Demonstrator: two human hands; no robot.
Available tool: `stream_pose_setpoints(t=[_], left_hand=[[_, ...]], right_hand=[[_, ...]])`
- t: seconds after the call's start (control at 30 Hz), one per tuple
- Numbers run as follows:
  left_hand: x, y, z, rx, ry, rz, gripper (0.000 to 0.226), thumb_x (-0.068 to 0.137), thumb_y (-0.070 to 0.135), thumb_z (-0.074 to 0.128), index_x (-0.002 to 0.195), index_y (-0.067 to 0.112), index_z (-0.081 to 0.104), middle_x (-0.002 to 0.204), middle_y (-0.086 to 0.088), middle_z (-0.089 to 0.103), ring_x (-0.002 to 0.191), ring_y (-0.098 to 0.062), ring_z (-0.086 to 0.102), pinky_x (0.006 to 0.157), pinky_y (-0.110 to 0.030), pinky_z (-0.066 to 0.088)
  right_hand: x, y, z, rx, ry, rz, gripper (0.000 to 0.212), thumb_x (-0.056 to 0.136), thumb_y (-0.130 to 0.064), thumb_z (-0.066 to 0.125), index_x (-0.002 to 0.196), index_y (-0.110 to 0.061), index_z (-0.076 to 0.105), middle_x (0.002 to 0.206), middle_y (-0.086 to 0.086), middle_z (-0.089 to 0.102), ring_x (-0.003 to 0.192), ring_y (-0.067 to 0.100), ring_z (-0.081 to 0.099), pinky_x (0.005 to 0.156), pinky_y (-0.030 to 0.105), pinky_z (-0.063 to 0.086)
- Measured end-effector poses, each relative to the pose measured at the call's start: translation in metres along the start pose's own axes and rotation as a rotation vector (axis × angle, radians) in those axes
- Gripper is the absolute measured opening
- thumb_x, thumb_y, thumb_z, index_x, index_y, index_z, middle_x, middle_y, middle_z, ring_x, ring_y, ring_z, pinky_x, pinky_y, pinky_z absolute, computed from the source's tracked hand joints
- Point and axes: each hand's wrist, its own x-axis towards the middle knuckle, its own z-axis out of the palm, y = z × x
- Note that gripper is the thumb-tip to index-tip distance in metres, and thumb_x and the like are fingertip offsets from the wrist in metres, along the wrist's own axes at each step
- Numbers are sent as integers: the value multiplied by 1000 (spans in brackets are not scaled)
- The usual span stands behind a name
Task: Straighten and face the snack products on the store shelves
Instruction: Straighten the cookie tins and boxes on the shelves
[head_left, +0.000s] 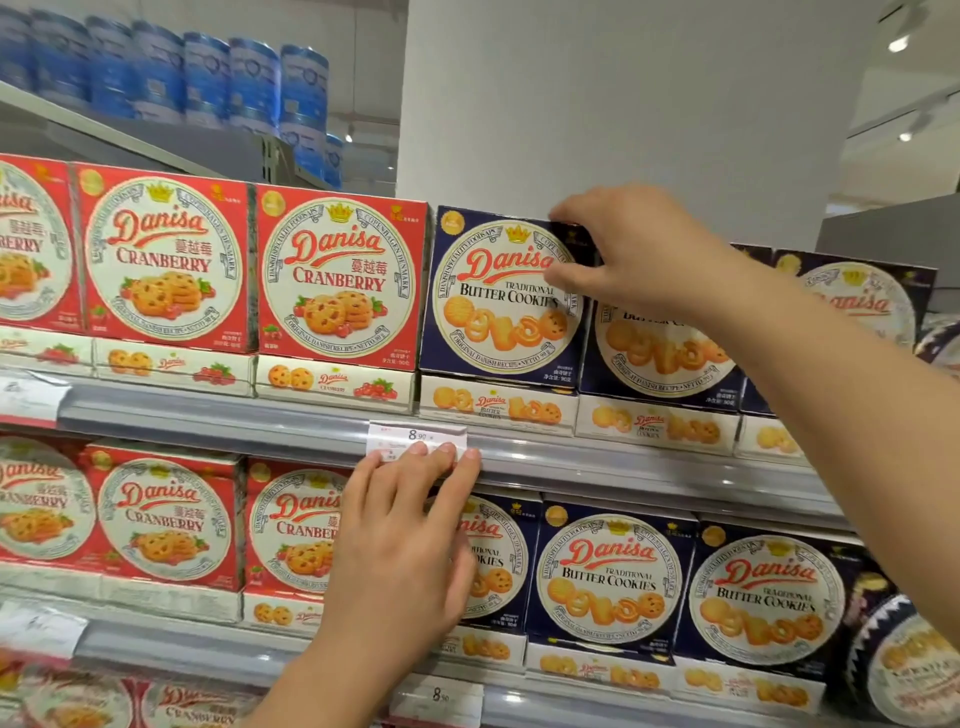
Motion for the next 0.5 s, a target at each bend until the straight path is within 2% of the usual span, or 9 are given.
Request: stream_pose_setpoints(t=[0.3, 0.5], left_hand=[[0, 3, 1, -35, 1, -22, 62, 83, 31, 56, 143, 16, 56, 133, -5, 57, 129, -31, 51, 118, -56, 30], [0, 2, -1, -36, -28, -21, 61, 84, 32, 56, 143, 17, 56, 133, -5, 56, 130, -31, 50, 118, -56, 30]], right_hand=[[-1, 3, 3, 45, 88, 41, 49, 88, -48, 69, 131, -26, 59, 121, 3, 63, 111, 25, 55, 88, 49, 52], [-4, -8, 6, -25, 134, 60, 50, 91, -46, 68, 134, -22, 57, 124, 6, 61, 115, 28, 54, 89, 48, 52]])
